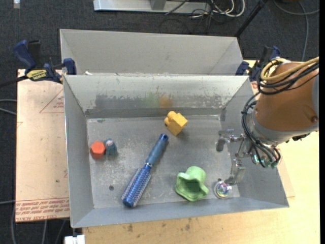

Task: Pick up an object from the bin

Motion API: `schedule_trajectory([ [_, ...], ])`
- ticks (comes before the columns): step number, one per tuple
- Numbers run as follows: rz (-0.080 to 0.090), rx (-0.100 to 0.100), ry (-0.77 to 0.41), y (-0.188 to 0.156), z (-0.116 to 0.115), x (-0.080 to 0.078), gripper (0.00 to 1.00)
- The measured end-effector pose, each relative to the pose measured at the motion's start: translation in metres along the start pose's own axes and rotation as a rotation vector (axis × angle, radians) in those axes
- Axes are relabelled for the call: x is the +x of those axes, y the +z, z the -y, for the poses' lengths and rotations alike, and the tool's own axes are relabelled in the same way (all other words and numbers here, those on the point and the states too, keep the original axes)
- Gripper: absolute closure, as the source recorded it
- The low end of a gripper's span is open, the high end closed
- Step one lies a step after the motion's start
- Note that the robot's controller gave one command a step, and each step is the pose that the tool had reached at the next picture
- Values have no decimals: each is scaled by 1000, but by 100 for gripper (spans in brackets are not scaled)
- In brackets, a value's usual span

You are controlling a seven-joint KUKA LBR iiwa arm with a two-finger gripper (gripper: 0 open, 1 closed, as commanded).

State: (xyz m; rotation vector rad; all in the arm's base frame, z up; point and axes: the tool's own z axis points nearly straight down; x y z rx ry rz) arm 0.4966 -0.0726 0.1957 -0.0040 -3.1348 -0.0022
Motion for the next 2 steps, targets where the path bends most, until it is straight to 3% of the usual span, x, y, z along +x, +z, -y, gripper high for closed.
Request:
schedule_trajectory([
  [1, 0, -1, -55, 115, -32, -10, 0],
  [2, 11, -1, -63, 126, -72, 2, 0],
])
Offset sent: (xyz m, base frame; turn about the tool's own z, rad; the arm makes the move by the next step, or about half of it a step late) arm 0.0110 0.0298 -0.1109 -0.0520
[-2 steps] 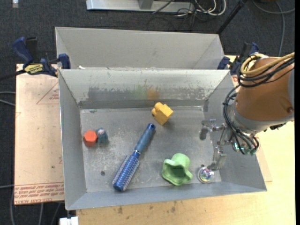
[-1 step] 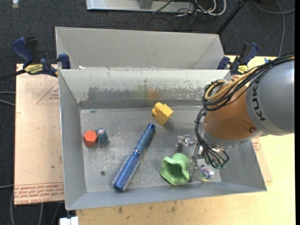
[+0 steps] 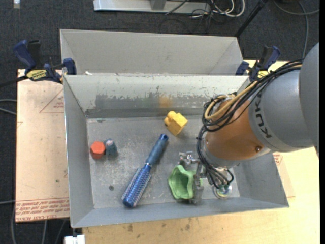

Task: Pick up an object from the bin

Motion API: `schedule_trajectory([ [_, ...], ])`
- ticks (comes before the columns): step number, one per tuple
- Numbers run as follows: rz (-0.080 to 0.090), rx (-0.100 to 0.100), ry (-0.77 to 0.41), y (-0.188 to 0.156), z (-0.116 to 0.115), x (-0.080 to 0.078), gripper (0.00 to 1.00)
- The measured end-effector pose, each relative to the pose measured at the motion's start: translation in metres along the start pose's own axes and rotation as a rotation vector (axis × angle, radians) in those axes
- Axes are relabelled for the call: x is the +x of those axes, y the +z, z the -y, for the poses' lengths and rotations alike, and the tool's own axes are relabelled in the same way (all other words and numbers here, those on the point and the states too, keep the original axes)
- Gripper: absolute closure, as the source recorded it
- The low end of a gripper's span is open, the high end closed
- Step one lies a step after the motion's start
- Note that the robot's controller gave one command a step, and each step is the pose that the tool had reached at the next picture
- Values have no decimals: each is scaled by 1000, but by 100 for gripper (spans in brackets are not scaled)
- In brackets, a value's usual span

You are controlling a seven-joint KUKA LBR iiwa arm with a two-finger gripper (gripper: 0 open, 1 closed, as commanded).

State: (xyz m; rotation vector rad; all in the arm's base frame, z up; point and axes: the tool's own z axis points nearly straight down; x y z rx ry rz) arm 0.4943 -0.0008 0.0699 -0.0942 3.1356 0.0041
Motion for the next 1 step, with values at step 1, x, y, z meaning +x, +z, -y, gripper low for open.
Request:
schedule_trajectory([
  [1, -3, 1, 3, 0, 2, 1, 100],
])
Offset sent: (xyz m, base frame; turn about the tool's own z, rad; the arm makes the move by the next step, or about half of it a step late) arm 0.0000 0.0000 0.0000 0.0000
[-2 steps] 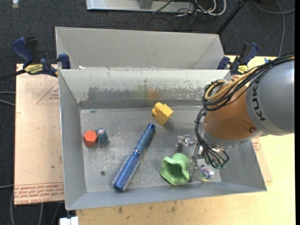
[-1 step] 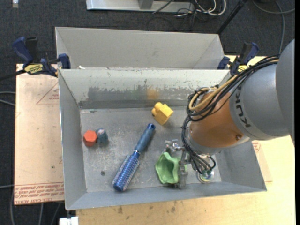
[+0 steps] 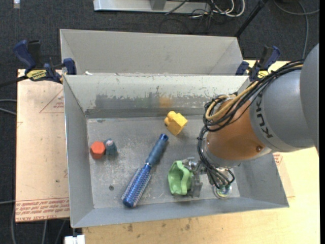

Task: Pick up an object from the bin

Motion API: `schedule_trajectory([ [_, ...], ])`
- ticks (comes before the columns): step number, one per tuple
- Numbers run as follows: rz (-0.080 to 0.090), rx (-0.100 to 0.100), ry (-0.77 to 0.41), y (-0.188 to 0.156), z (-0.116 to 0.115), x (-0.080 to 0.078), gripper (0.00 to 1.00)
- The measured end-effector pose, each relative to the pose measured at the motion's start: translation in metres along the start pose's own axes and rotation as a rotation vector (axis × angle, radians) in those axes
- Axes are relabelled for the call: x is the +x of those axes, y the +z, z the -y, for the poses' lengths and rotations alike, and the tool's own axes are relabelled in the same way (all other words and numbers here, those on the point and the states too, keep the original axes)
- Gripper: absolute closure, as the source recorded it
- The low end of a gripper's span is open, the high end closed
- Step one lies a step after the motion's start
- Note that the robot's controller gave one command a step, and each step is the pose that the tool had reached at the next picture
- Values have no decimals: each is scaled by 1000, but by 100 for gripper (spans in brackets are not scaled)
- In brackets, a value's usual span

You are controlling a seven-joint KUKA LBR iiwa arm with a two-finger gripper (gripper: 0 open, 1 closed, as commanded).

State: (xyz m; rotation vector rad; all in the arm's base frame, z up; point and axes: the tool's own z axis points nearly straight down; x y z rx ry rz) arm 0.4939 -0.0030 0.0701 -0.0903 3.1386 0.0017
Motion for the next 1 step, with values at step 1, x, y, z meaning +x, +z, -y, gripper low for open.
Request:
schedule_trajectory([
  [1, 8, 0, 41, -134, -1, 3, 100],
])
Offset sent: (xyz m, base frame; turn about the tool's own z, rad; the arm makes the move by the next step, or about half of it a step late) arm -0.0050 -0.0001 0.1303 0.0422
